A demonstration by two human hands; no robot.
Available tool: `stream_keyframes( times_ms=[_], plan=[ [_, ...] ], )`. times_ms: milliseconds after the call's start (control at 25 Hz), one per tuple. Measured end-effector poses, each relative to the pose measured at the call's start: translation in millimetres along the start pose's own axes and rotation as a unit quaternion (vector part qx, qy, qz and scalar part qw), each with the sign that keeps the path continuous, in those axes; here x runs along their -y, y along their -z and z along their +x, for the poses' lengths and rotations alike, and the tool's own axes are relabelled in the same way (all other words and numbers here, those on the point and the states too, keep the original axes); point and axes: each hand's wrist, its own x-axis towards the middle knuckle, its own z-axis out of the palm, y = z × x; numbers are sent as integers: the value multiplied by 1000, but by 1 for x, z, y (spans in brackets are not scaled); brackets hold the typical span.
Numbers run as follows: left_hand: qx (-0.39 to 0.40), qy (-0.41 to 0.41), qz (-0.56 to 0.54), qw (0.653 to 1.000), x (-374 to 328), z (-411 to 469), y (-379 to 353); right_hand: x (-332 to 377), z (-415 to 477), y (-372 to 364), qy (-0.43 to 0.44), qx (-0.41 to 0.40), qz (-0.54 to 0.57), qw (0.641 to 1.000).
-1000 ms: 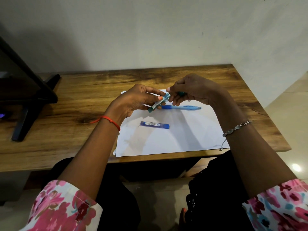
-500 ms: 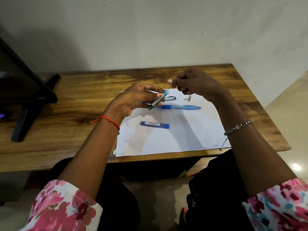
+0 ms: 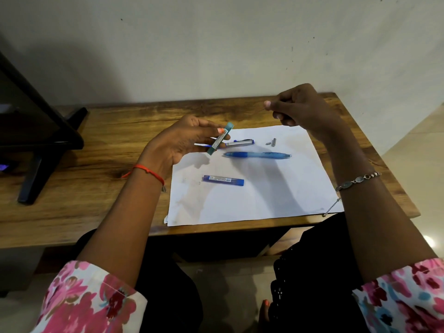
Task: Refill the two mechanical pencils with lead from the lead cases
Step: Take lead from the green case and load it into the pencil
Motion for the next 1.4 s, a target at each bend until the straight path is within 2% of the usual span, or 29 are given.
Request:
stream_keyframes(
  times_ms=[320, 720, 1080, 1400],
  plan=[
    [19, -13, -81, 996, -1, 1, -5, 2, 0, -3, 5, 30, 19, 999],
    [25, -47, -55, 997, 1, 3, -12, 3, 0, -10, 19, 32, 4, 999],
    [6, -43, -91, 995, 0, 5, -14, 4, 1, -8, 46, 49, 100, 993],
    [14, -46, -97, 994, -1, 5, -15, 5, 0, -9, 53, 26, 85, 995]
  ],
)
